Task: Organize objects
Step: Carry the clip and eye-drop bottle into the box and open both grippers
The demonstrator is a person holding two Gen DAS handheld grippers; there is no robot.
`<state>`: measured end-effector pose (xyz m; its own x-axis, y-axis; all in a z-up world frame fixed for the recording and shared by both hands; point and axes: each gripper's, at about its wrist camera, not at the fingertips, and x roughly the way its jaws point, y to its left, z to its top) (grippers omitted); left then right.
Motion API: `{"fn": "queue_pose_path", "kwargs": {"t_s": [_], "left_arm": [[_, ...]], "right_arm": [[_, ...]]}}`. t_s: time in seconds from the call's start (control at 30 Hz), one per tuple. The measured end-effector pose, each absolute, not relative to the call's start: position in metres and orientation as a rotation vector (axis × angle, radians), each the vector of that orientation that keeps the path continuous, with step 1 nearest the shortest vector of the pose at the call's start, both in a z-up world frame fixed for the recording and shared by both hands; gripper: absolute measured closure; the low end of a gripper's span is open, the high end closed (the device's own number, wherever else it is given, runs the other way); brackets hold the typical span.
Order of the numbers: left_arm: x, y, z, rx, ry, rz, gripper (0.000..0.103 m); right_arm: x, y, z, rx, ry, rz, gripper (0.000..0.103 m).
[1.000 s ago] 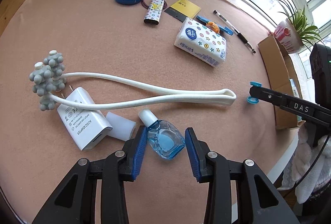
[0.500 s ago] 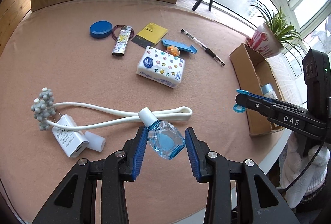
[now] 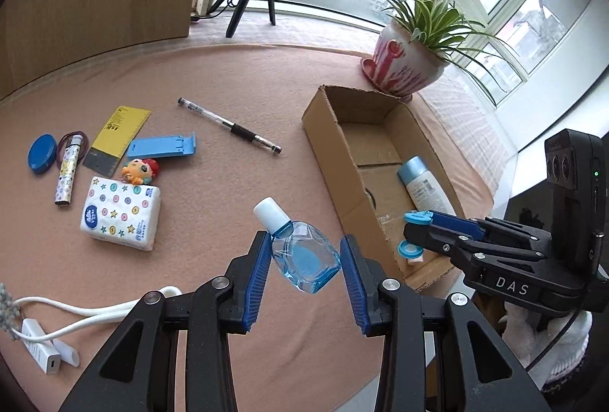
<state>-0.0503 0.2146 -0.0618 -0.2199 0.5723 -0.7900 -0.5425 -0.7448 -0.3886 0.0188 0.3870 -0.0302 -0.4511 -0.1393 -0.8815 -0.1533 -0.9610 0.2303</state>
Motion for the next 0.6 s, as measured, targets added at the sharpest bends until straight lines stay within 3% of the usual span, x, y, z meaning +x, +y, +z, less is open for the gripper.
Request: {"fn": "queue_pose_path", "kwargs": {"t_s": [0.3,0.57,0.6], "left_arm": [[-0.057,0.309,-0.066,-1.29,0.048,1.94,0.062],[-0.064,0.34,-0.074,-1.306,0.036,1.932,0.062],[-0.064,0.34,-0.074,-1.307,0.038,1.939,0.057]], "right_arm": [[0.037,0.445,-0.041,-1.613,0.486,2.544,0.073],[0.037,0.464,-0.049,-1.62,0.5,2.524,0.073],[0.036,0.465,-0.05,-1.623,0.497,2.521,0.072]]}}
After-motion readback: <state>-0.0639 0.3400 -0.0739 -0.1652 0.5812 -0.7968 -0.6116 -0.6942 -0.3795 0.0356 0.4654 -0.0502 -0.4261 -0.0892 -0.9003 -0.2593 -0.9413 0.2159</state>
